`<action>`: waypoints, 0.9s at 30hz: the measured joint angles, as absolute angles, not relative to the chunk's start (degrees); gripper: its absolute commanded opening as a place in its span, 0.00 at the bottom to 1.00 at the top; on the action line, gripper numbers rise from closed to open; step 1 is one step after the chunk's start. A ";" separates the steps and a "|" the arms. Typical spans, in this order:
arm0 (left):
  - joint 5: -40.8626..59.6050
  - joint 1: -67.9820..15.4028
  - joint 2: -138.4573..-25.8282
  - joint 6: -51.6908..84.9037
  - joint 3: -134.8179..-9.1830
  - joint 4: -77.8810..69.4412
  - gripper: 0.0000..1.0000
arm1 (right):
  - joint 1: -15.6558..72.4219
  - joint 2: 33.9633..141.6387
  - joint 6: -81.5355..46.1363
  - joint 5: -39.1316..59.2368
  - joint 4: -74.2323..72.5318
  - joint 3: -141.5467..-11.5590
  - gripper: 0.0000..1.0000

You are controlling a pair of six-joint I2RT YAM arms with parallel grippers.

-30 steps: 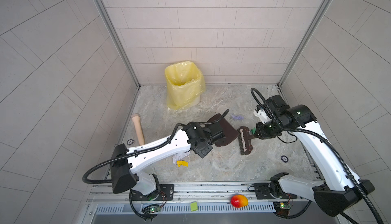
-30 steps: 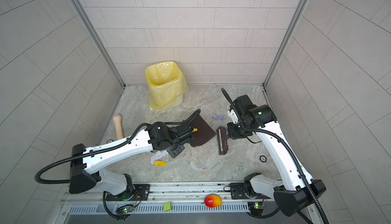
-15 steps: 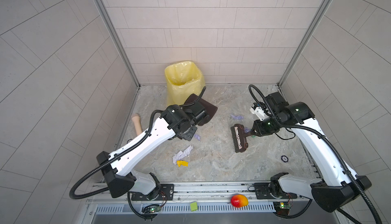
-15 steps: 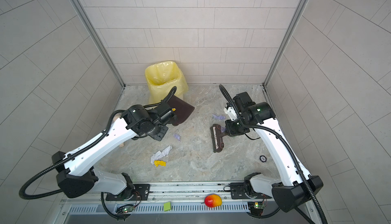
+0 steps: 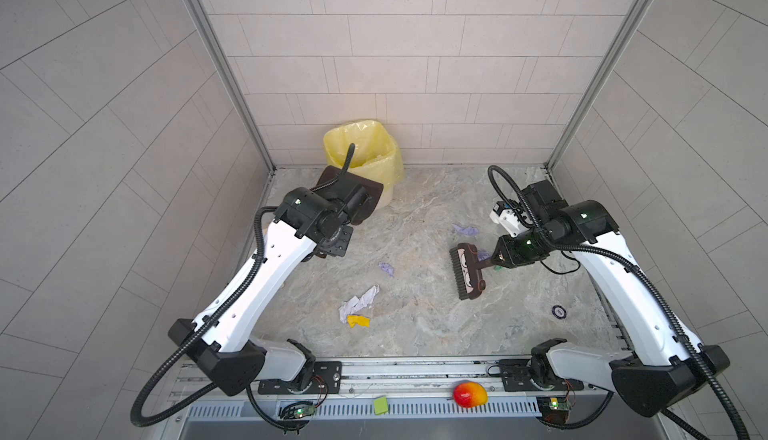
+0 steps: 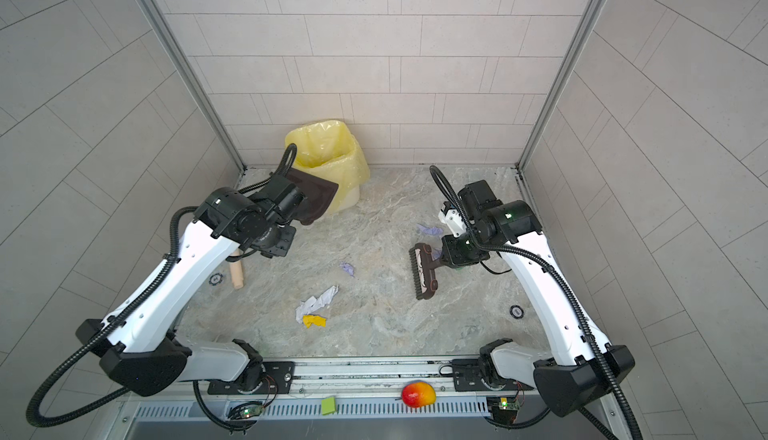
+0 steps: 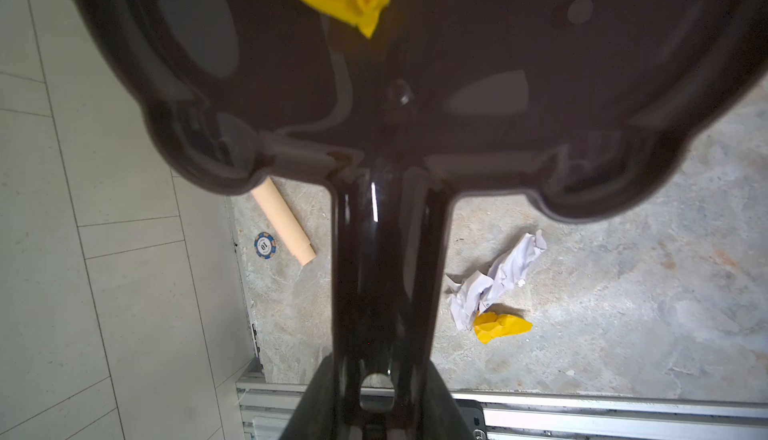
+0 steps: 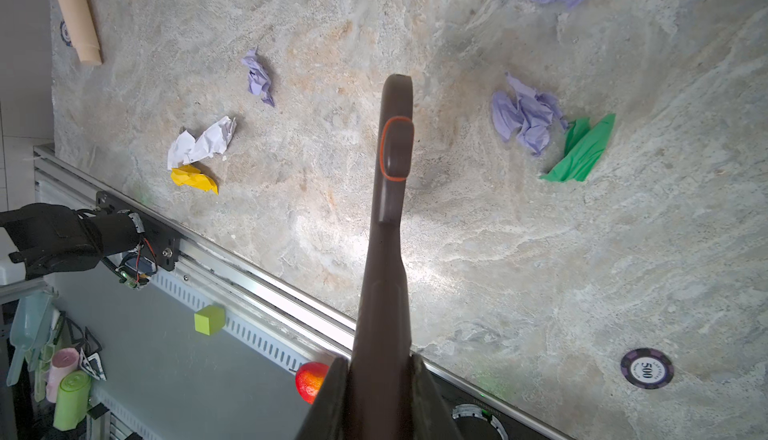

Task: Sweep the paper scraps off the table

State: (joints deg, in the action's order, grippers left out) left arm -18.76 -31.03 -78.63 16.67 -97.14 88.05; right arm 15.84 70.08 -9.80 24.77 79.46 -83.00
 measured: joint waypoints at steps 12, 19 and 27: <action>-20.47 -17.58 -78.76 10.00 -101.71 88.14 0.00 | 15.68 69.43 -9.45 26.37 79.55 -82.02 0.00; -22.74 -15.75 -82.13 6.74 -107.39 87.81 0.00 | 15.62 69.23 -9.34 26.96 79.77 -80.97 0.00; -26.20 -15.27 -91.24 3.05 -114.52 87.57 0.00 | 15.42 68.90 -8.97 27.68 80.14 -80.42 0.00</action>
